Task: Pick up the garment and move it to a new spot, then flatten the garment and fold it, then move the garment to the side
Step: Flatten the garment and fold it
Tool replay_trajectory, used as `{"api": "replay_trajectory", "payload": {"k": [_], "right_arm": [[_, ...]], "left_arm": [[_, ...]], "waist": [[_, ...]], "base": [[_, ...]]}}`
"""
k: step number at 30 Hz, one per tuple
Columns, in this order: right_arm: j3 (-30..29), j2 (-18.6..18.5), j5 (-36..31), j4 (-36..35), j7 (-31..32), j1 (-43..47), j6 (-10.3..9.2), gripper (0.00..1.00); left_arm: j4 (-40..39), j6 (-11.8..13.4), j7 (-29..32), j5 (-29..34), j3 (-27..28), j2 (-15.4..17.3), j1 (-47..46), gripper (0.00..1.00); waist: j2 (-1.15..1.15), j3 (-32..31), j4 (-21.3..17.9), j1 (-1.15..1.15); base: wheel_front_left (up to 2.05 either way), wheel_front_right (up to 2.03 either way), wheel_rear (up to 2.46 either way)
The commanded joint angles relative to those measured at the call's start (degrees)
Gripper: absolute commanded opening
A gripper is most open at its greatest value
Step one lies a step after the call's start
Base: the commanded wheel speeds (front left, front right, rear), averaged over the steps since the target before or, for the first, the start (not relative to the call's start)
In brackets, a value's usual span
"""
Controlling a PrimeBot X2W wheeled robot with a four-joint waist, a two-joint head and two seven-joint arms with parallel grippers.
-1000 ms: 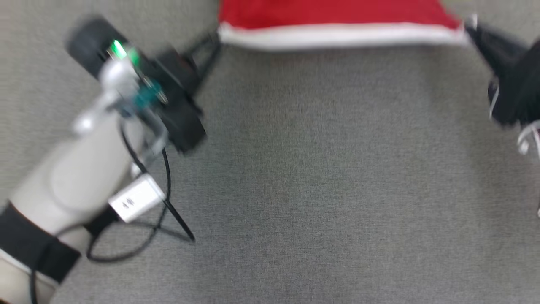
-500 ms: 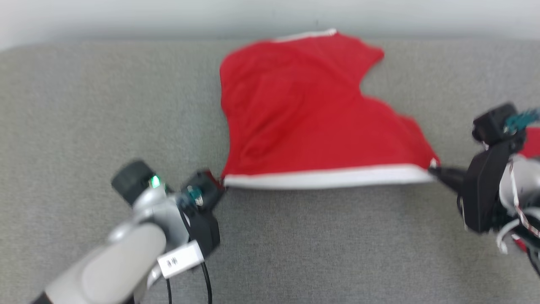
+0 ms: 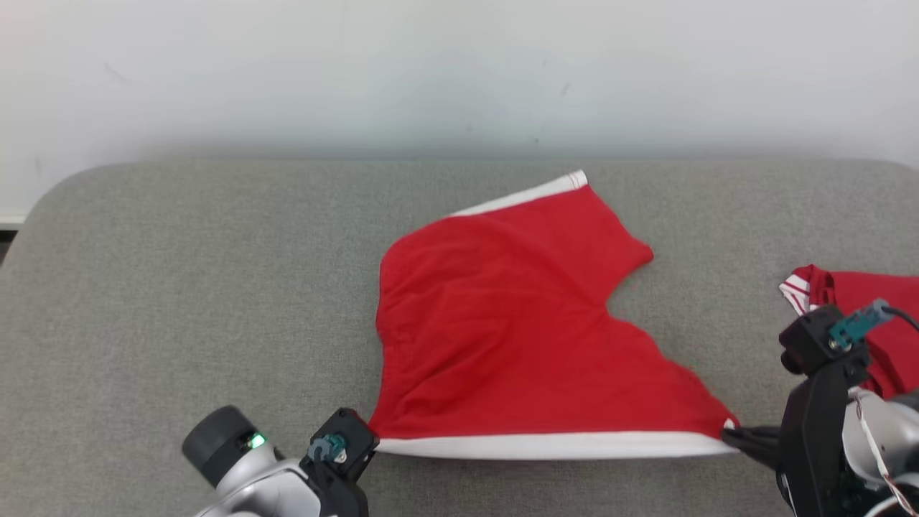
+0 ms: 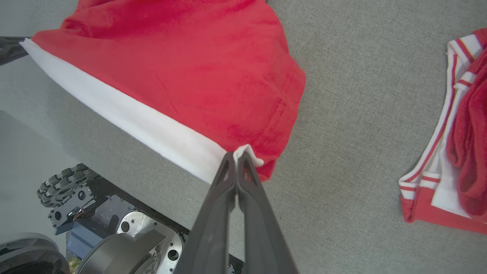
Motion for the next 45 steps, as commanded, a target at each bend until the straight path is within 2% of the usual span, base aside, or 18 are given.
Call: {"api": "replay_trajectory", "payload": {"k": [1,6,15,21,27,34,41,45], "right_arm": [[-1.04,0.34,-0.41,-1.13,1.12,1.47,-0.06,0.0],[-3.04,2.07,0.23,-5.55,5.12,6.18,-0.06,0.0],[-6.75,4.57,0.46,-11.35,8.9,12.68,-0.06,0.0],[-8.64,5.59,1.3,-14.81,9.65,14.39,-0.06,0.0],[-5.05,1.73,1.45,-12.75,6.07,6.53,-0.06,0.0],[0.72,-3.47,0.53,-3.35,0.77,-6.38,-0.06,0.0],[7.13,-8.63,-1.03,4.95,-6.24,-17.61,-0.06,0.0],[10.81,-11.04,-1.57,8.51,-10.91,-22.48,-0.06,0.0]], "left_arm": [[-1.49,0.86,1.04,-0.2,-0.08,1.36,1.31,0.0],[-7.84,2.19,4.98,-0.93,-1.1,4.14,3.51,0.0],[-15.74,2.1,9.85,-0.55,-3.14,8.66,5.88,0.0],[-20.71,2.32,10.97,-1.21,-3.25,9.34,6.25,0.0],[-20.28,0.87,10.44,-1.49,-1.95,6.91,2.32,0.0],[-16.24,-0.39,11.36,-2.27,0.61,3.79,-3.48,0.0],[-13.43,-0.05,17.16,-2.73,2.44,2.6,-9.36,0.0],[-13.12,0.55,20.29,-3.09,3.4,-0.09,-12.77,0.0]], "waist": [[0.01,-1.25,0.29,0.01],[0.01,-1.7,0.51,0.01],[0.01,-1.53,1.16,0.01],[0.01,-1.41,1.45,0.01],[0.01,0.39,1.22,0.01],[0.01,4.08,2.26,0.01],[0.01,7.48,4.64,0.01],[0.01,9.81,6.49,0.01]], "base": [[0.0,0.0,0.0],[0.0,0.0,0.0],[0.0,0.0,0.0],[0.0,0.0,0.0],[0.0,0.0,0.0],[0.0,0.0,0.0],[0.0,0.0,0.0],[0.0,0.0,0.0]]}}
